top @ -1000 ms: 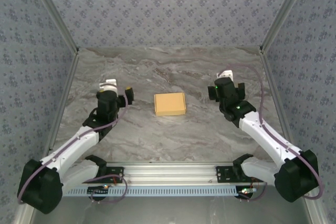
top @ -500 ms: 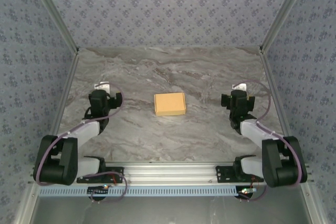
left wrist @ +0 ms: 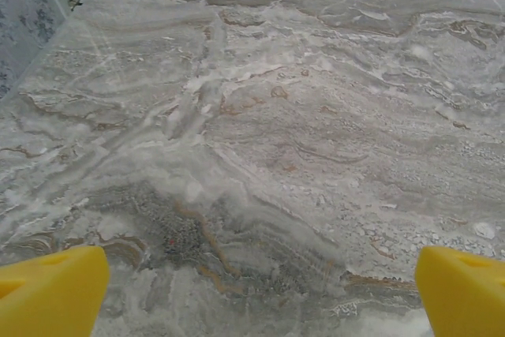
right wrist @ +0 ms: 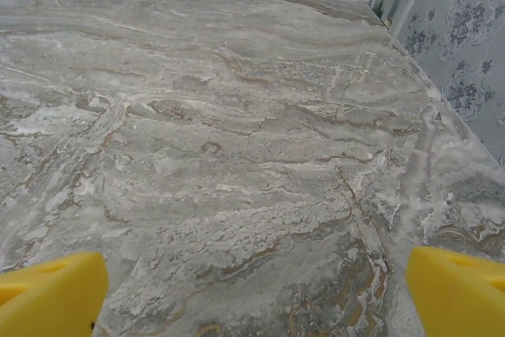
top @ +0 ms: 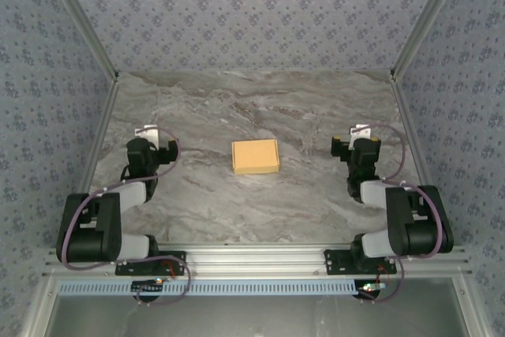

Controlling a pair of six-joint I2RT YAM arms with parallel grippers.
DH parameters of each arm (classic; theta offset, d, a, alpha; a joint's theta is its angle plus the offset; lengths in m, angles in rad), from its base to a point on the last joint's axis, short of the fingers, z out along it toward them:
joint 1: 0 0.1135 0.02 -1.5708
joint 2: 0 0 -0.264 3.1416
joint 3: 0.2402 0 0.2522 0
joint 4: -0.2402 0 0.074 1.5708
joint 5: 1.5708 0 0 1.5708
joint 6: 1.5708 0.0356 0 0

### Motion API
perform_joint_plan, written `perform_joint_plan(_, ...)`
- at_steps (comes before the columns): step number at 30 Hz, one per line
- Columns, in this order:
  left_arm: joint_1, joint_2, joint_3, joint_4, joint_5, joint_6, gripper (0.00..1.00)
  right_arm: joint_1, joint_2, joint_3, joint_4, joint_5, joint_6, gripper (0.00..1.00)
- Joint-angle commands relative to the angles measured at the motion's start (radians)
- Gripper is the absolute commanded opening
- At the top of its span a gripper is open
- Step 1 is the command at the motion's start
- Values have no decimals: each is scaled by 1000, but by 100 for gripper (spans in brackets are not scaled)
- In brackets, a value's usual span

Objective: Fold the paper box

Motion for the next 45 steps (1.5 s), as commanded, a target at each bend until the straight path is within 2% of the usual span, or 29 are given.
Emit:
perform_joint_plan(1,8,16,-7,105,38,7,99,-11,51,-28,126,-46,-4,99)
perform_joint_plan(4,8,59,-3,139,31,8,99,-15,113,-19,160,-59,-2,99)
perform_joint_plan(8,12,187,18,224,37,10,99,-25,110,13,95,-77,5,99)
perform_joint_plan(9,25,179,38,160,45,-4,99,-30,112,25,74,-89,9,99)
perform_joint_plan(12,48,181,45,159,64,-23,99,-65,113,42,40,-137,32,99)
perform_joint_plan(45,44,182,43,164,50,-23,99,-62,113,43,40,-135,29,99)
